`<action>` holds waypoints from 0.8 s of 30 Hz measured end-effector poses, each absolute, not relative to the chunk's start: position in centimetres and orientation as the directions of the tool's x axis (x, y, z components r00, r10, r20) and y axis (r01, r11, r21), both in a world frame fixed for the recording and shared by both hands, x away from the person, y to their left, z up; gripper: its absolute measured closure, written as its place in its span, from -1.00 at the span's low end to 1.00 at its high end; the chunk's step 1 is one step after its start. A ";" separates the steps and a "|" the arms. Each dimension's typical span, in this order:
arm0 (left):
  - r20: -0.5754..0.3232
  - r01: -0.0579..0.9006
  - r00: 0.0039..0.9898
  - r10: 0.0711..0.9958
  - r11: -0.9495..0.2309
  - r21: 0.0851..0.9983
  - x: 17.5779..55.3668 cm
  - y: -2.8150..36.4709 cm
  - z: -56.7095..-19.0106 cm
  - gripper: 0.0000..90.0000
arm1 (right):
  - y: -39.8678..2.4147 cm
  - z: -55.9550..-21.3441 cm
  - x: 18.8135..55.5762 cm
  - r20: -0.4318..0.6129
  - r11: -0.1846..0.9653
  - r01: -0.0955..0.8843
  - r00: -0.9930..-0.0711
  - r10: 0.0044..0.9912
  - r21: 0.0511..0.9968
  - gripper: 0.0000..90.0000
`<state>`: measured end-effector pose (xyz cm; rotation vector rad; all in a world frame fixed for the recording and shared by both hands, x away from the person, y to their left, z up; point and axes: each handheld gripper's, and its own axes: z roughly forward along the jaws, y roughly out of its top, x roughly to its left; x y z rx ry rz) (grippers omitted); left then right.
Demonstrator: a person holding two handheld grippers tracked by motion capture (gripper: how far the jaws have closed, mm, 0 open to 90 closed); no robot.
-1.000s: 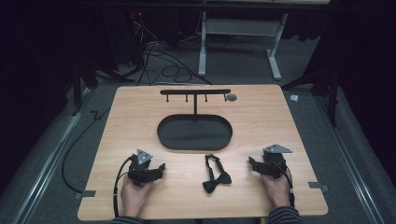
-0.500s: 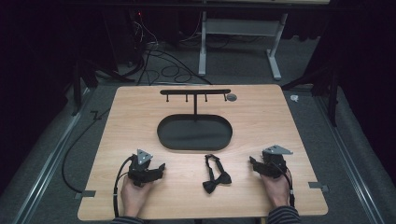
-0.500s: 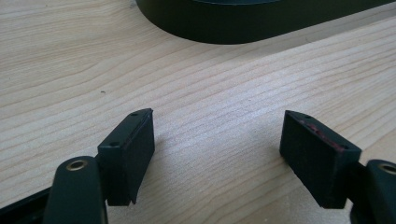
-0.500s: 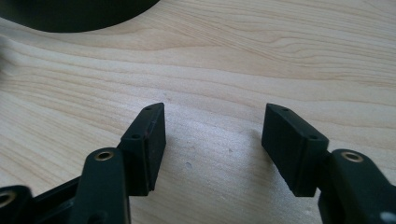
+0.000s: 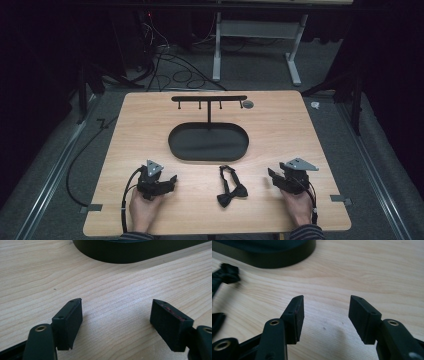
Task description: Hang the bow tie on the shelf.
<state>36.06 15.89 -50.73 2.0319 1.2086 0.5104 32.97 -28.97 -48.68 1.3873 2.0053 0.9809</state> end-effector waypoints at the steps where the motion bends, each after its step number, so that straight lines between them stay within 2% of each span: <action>1: -0.021 0.595 0.485 0.874 -0.313 0.740 36.1 15.9 -50.7 -0.41 | -28.9 -48.5 32.9 -0.002 0.218 0.566 -0.357 0.934 0.795 0.07; 8: -0.022 0.595 0.486 0.874 -0.313 0.740 36.1 15.9 -50.7 -0.41 | -28.0 -47.4 32.1 0.024 0.228 0.568 -0.401 0.916 0.791 0.18; 18: -0.024 0.596 0.486 0.874 -0.310 0.741 36.1 15.9 -50.7 -0.41 | -26.0 -46.4 31.8 0.066 0.206 0.514 -0.462 0.884 0.832 0.19; 24: -0.024 0.596 0.486 0.874 -0.311 0.741 36.1 15.9 -50.7 -0.41 | -24.5 -46.7 32.9 0.122 0.217 0.551 -0.513 0.849 0.806 0.14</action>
